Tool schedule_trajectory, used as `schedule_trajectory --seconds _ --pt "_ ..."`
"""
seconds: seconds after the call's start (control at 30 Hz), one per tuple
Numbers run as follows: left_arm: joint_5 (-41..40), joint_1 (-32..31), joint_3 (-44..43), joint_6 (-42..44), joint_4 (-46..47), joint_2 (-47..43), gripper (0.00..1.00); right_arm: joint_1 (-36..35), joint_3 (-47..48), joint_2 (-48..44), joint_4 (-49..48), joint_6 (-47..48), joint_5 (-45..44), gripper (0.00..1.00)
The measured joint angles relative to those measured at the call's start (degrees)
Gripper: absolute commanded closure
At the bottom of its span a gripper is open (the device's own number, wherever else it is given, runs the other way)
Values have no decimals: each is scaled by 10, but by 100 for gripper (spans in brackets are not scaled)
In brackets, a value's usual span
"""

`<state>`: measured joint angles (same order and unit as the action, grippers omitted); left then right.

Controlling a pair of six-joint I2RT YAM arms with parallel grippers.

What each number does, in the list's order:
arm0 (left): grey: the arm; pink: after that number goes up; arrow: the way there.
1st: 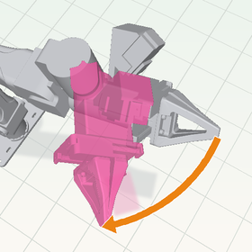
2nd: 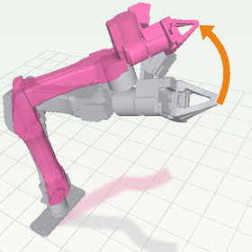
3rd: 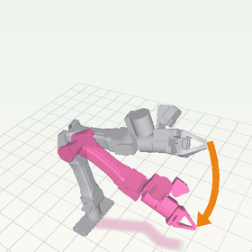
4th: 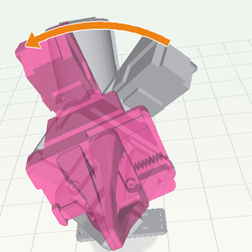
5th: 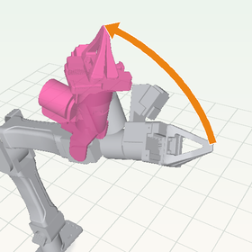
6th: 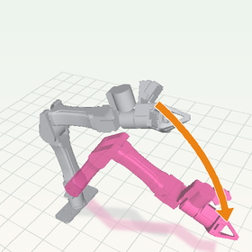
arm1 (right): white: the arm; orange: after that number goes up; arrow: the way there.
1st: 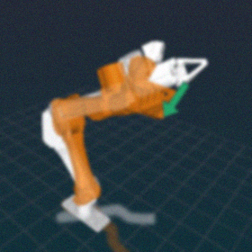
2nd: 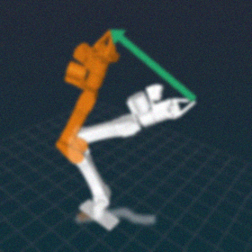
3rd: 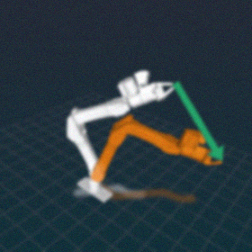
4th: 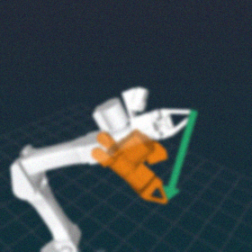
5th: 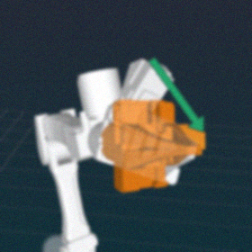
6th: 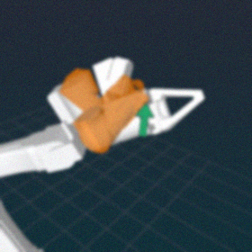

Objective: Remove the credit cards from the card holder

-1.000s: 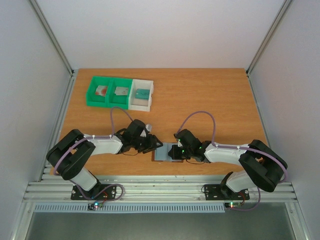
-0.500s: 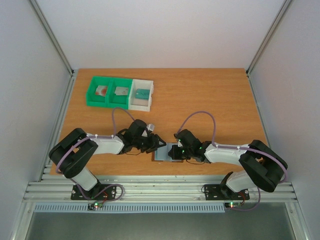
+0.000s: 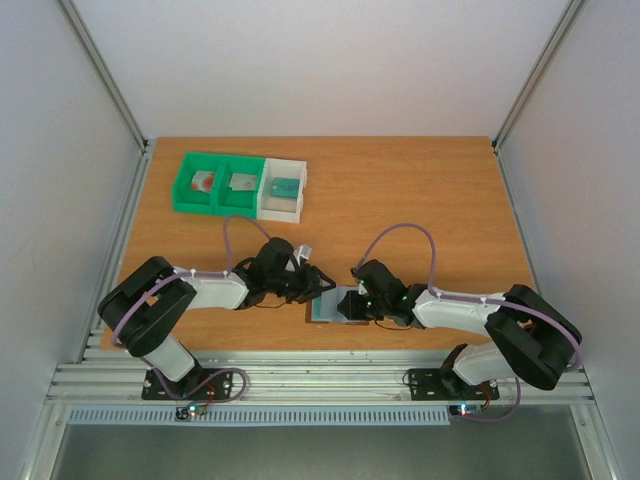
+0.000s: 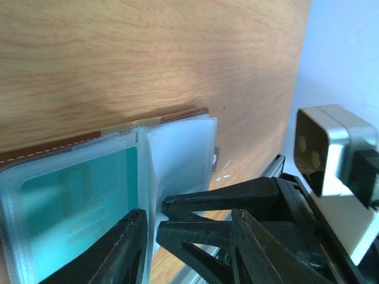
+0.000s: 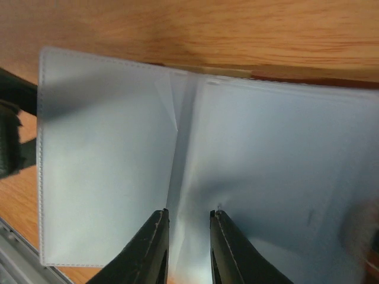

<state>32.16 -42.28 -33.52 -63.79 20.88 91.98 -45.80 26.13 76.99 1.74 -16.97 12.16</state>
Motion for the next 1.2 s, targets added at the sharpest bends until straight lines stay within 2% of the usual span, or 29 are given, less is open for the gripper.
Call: schedule_trajectory --seconds 0.2,0.6,0.8,0.9,1.07,1.2 --pt "3 -14 -1 -10 19 18 59 0 -2 -73 52 1 -27 70" --pt "2 -58 -52 -22 33 66 60 0 -2 -217 150 1 -70 68" --pt "0 -66 -60 -23 37 71 60 0 -2 -275 165 0 -79 66" --pt "-7 -65 -60 -22 34 70 60 0 -2 -282 165 0 -79 67" --pt "-26 -60 -59 -3 -6 50 73 0 -2 -252 158 -1 -68 68" --pt "-36 -45 -41 7 -23 22 73 0 -2 -218 137 -1 -51 69"
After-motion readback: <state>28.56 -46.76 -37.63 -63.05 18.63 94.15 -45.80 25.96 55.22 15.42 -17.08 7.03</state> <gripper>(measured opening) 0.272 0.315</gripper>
